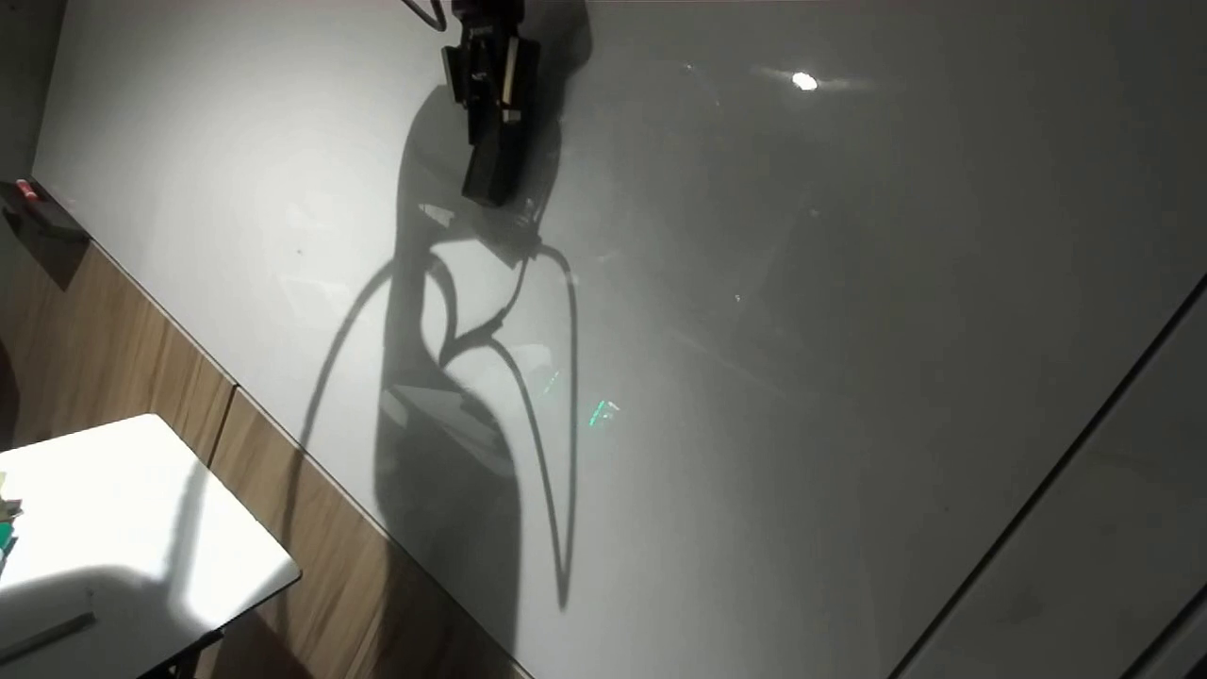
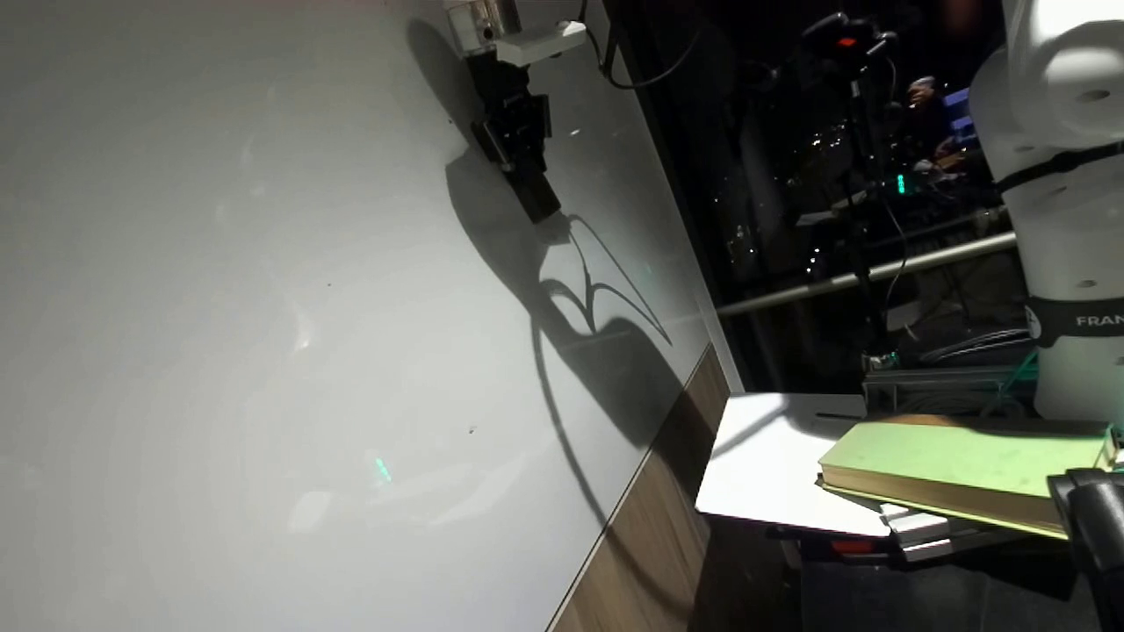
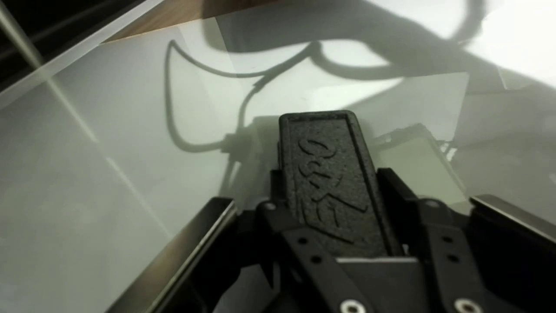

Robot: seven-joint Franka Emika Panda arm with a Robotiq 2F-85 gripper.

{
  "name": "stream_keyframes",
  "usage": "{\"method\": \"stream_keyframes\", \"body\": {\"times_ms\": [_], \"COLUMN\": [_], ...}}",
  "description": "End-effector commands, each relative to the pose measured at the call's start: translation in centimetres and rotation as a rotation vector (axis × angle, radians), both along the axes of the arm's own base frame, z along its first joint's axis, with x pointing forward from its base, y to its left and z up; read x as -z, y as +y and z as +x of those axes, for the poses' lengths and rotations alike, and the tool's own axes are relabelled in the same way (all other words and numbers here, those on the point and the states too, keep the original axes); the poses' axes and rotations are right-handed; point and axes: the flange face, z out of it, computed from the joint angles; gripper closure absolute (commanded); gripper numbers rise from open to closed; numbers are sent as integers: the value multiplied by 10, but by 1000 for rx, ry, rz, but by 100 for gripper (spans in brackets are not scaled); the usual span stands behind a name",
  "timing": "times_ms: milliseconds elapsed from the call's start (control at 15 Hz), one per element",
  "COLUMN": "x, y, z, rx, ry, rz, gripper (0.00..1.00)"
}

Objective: Use the eraser from the table to wipe the whiteboard.

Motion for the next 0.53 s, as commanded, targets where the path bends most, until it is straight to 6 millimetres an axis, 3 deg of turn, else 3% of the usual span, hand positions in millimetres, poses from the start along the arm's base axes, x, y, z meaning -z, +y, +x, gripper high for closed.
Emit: {"method": "stream_keyframes", "body": {"times_ms": [0, 133, 267, 467], "x": [-23, -49, -66, -74], "y": [72, 110, 132, 120], "z": [-10, -17, -15, 4], "rx": [-101, -165, -220, -245], "ry": [-116, -176, -226, -249], "rz": [66, 68, 42, -21], "gripper": [71, 71, 71, 71]}}
